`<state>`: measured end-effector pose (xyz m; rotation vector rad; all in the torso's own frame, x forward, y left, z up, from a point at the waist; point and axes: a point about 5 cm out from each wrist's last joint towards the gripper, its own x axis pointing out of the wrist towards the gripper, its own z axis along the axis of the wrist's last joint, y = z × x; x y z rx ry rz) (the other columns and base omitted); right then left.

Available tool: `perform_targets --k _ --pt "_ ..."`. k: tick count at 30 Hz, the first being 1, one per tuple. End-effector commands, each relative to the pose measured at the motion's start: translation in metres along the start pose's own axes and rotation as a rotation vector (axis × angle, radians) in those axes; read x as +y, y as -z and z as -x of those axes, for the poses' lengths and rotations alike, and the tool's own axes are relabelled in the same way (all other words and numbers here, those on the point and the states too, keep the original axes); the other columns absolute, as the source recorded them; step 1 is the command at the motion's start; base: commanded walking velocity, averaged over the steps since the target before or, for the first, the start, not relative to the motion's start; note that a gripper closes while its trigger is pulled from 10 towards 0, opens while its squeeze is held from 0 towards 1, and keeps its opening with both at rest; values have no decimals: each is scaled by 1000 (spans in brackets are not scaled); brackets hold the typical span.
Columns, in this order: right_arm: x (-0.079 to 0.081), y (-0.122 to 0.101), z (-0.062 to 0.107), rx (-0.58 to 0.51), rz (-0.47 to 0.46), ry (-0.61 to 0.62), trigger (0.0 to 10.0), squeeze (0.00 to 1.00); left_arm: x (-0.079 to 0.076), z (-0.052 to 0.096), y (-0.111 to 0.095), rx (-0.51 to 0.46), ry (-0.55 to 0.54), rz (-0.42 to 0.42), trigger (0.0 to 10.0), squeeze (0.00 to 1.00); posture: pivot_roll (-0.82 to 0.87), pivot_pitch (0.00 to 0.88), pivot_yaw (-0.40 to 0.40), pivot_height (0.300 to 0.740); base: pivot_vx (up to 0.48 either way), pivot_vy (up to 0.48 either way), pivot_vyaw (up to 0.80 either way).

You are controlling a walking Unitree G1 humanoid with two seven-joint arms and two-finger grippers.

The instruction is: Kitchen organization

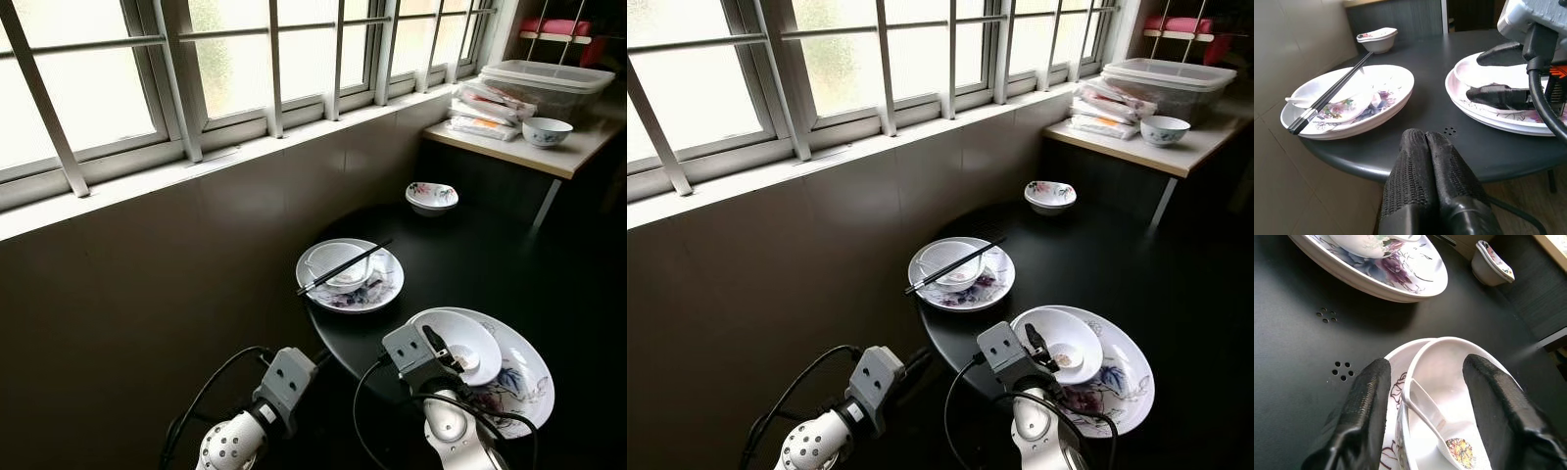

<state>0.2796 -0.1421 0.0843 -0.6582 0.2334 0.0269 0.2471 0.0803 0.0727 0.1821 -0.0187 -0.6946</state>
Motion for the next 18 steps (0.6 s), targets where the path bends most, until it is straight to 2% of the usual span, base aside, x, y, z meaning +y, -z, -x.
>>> perform_targets --k 1,3,4,5,6,7,18 --pt "-6 -5 1 -22 4 30 2588 0 0 -2 0 -4 5 -12 10000 0 13 0 -33 740 0 0 0" --pt "-7 -6 0 -31 2 36 0 0 0 -3 0 -3 6 -12 10000 0 14 0 -34 740 0 0 0" --pt "-7 -6 0 -32 3 37 1059 0 0 -3 0 -3 6 -12 10000 0 14 0 -34 740 0 0 0" --pt "-7 -6 0 -32 3 39 1059 0 0 -3 0 -3 6 -13 10000 0 14 0 -34 740 0 0 0" --pt "-7 -7 0 -33 5 41 7020 0 -1 -3 0 -3 7 -13 10000 0 14 0 -35 740 0 0 0" --pt "-7 -7 0 -34 7 42 9843 0 -1 -3 1 -3 7 -13 10000 0 14 0 -35 740 0 0 0" --pt "-4 -9 1 -50 13 35 10000 0 -2 -2 3 0 10 -14 10000 0 13 0 -34 740 0 0 0"
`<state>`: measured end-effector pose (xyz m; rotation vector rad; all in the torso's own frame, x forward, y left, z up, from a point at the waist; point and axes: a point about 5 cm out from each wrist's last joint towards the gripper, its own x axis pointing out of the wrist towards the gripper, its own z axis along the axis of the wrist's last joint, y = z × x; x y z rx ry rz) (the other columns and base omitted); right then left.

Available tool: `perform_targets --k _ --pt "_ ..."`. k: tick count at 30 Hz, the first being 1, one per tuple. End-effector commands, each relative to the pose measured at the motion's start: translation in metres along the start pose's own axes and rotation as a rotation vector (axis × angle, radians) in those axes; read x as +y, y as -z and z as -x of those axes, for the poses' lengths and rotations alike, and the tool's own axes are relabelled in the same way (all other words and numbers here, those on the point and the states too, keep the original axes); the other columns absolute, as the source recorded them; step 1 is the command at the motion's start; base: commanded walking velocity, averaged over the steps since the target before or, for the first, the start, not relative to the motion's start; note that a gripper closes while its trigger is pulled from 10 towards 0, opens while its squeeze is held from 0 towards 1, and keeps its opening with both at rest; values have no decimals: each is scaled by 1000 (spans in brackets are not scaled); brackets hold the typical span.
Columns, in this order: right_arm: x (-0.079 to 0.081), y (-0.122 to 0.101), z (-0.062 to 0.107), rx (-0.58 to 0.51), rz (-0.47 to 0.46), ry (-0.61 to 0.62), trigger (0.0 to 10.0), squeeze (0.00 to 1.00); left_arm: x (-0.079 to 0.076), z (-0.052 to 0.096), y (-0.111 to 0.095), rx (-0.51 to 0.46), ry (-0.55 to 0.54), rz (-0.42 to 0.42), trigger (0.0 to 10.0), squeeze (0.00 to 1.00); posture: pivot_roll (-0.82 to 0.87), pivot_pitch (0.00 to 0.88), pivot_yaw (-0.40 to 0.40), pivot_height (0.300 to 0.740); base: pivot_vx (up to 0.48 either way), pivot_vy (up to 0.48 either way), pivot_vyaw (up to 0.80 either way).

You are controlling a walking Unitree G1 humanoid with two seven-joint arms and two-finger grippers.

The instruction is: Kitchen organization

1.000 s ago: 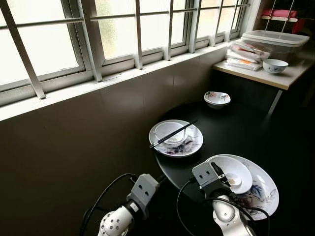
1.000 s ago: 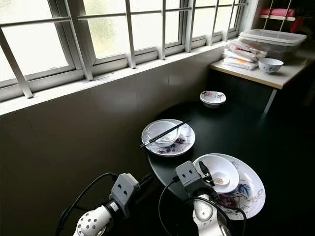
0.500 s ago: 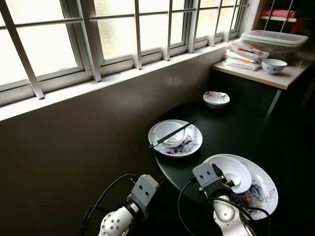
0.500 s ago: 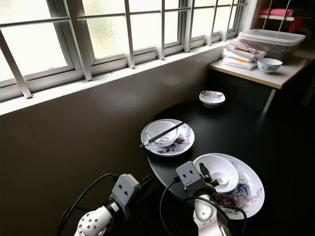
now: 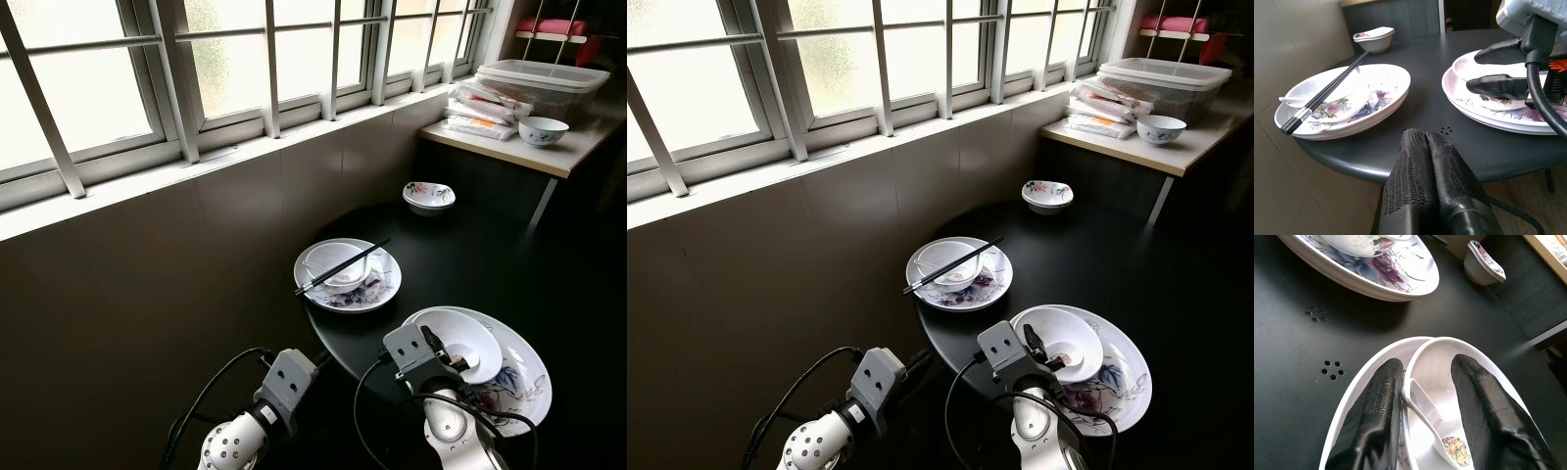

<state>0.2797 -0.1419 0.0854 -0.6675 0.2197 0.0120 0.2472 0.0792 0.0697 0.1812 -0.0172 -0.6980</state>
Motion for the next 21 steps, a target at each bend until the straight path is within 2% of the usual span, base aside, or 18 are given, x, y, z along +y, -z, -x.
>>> perform_targets --k 1,9,21 --pt "-3 -10 0 -59 12 14 10000 0 -1 -1 0 0 7 -15 10000 0 13 0 -34 740 0 0 0" --pt "-3 -13 2 -84 36 12 10000 0 -2 -1 0 1 7 -12 10000 0 14 0 -37 740 0 0 0" --pt "-8 -5 2 -46 71 27 10000 0 -3 -2 3 10 8 -6 10000 0 6 0 -39 740 0 0 0"
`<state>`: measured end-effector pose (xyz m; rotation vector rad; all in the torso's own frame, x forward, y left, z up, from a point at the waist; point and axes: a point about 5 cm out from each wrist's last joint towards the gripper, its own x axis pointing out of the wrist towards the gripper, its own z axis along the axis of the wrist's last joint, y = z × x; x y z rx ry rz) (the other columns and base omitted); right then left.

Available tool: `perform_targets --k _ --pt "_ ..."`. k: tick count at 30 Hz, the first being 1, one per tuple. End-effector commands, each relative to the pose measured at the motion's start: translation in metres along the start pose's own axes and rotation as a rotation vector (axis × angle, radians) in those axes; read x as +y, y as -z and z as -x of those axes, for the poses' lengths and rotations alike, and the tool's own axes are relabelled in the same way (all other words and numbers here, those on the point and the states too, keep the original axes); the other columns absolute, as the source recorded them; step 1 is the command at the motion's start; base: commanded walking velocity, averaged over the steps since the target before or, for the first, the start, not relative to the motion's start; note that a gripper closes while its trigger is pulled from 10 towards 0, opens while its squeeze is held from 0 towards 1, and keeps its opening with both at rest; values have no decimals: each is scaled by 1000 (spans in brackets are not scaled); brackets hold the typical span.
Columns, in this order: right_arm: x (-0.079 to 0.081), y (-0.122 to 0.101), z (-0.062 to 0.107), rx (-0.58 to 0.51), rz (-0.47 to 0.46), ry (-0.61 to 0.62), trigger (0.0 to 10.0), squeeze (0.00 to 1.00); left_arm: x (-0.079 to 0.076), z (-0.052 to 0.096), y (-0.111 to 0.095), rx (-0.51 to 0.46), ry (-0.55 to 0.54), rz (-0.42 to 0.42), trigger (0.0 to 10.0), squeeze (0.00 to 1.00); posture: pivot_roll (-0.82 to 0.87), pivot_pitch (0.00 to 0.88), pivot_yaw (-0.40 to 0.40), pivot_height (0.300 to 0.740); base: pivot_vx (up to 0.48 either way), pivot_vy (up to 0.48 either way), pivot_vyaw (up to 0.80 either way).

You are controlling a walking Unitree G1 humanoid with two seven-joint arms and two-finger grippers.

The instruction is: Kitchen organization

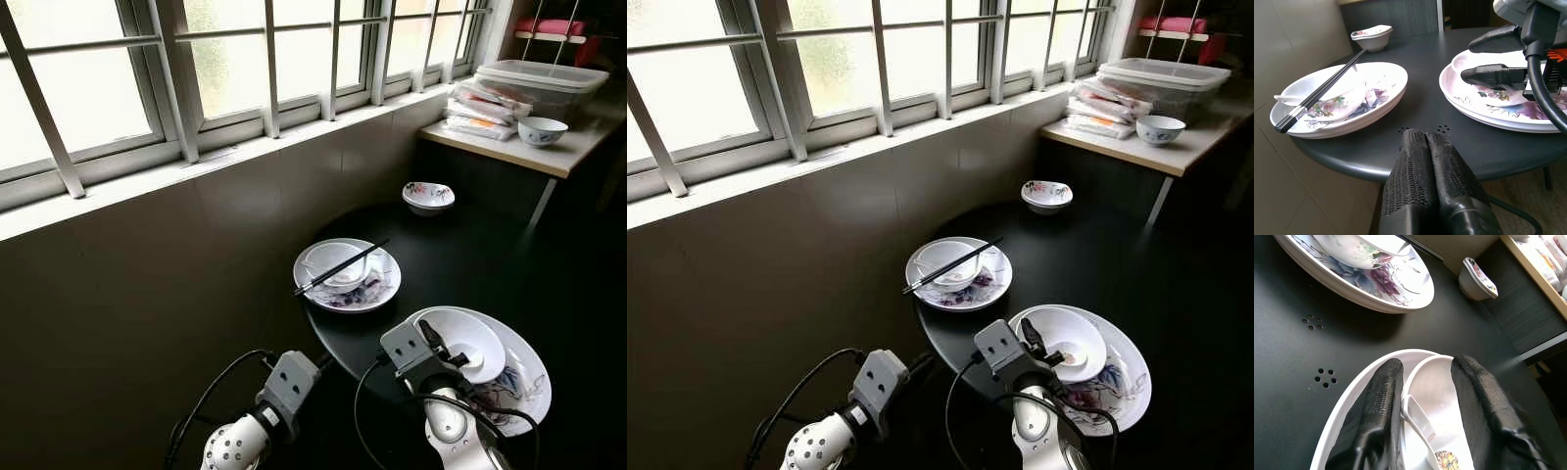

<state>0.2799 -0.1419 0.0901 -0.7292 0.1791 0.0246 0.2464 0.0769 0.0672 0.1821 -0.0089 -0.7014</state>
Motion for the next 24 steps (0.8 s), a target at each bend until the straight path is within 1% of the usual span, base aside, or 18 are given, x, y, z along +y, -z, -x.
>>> perform_targets --k 1,8,15,18,20,24 --pt "-5 -1 1 -4 10 20 10000 0 0 -1 1 4 4 -8 10000 0 5 0 -39 740 0 0 0" --pt "-3 1 0 21 0 11 10000 0 0 -1 2 7 4 -8 10000 0 8 0 -38 740 0 0 0" --pt "-3 0 0 21 8 13 10000 0 0 -1 3 10 4 -8 10000 0 7 0 -38 740 0 0 0" --pt "-4 0 -1 23 13 18 10000 0 0 -1 3 11 6 -9 10000 0 6 0 -37 740 0 0 0" --pt "-7 -2 0 8 44 40 10000 0 0 -1 3 12 6 -8 10000 0 5 0 -36 740 0 0 0" --pt "-11 0 -1 29 52 63 10000 0 0 -1 4 14 8 -6 10000 0 4 0 -36 740 0 0 0"
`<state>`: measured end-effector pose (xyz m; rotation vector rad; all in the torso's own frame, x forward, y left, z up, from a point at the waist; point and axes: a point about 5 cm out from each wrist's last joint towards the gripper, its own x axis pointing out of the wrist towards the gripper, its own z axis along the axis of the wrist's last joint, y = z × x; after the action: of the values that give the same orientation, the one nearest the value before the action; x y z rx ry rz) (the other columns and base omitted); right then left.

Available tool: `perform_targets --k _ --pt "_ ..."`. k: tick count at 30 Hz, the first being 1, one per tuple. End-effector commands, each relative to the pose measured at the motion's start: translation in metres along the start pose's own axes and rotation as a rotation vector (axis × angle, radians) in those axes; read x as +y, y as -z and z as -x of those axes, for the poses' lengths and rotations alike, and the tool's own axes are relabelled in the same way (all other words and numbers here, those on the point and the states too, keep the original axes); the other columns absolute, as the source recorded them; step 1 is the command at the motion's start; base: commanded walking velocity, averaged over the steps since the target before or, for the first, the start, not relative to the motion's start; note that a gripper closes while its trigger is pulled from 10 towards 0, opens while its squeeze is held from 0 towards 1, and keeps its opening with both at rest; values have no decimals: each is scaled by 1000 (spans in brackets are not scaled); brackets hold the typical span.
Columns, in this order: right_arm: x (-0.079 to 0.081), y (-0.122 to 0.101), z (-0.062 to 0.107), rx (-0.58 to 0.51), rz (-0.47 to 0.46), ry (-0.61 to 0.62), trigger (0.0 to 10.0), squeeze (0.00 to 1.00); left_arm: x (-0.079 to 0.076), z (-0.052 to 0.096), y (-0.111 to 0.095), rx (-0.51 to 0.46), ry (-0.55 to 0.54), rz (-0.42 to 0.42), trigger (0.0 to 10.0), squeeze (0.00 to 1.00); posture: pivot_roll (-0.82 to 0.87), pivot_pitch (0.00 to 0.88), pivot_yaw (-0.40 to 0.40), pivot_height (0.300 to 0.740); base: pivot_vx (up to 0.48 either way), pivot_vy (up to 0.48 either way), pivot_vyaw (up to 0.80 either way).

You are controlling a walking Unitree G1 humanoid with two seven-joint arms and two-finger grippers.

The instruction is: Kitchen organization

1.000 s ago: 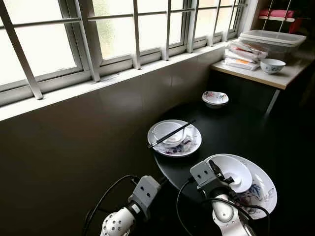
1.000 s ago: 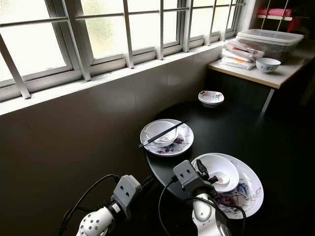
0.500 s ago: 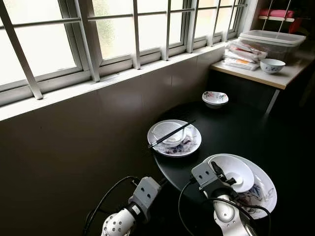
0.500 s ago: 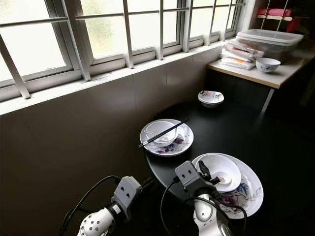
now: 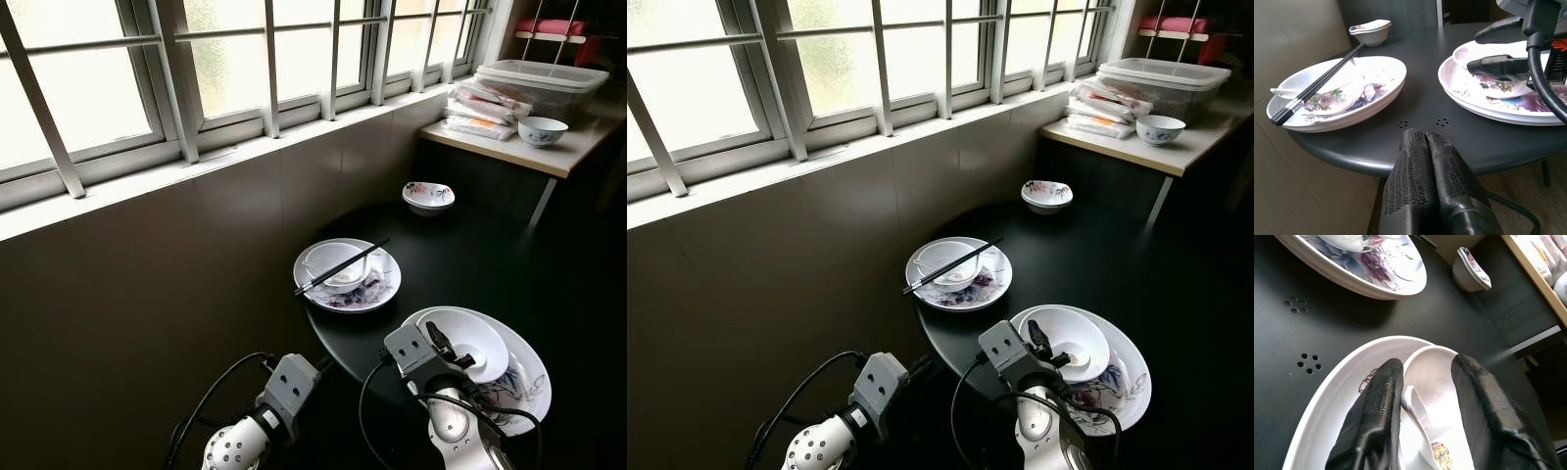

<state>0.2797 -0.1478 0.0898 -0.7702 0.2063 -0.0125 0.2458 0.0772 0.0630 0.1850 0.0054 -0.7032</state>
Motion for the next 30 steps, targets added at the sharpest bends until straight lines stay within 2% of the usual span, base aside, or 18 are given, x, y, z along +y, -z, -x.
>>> perform_targets --k 1,9,13,16,17,19,24,27,29,30 --pt "-8 -3 -1 -5 14 42 10000 0 1 -2 0 0 5 -8 10000 0 4 0 -36 740 0 0 0" --pt "-18 0 -2 11 30 104 10000 0 0 -2 0 4 5 -5 10000 0 2 0 -37 740 0 0 0" --pt "-17 1 -2 22 21 104 10000 0 0 -2 1 5 5 -5 10000 0 3 0 -38 740 0 0 0" --pt "-15 5 -1 56 -23 90 10000 0 0 -2 1 8 4 -4 10000 0 4 0 -38 740 0 0 0" --pt "-14 6 -1 66 -41 91 8941 0 0 -2 1 8 3 -4 10000 0 4 0 -37 740 0 0 0" --pt "-15 7 -1 78 -59 95 8824 0 0 -2 2 8 3 -4 10000 0 4 0 -37 740 0 0 0" --pt "-19 13 -1 130 -129 114 9608 0 1 -2 2 12 4 -5 10000 0 3 0 -36 740 0 0 0" --pt "-21 18 -2 166 -171 122 9333 0 1 -2 3 14 5 -6 10000 0 3 0 -35 740 0 0 0" --pt "-21 18 -2 169 -175 123 8275 0 1 -2 3 16 5 -7 10000 0 3 0 -34 740 0 0 0" --pt "-21 18 -2 167 -173 124 8275 0 1 -2 3 16 5 -7 10000 0 3 0 -34 740 0 0 0"
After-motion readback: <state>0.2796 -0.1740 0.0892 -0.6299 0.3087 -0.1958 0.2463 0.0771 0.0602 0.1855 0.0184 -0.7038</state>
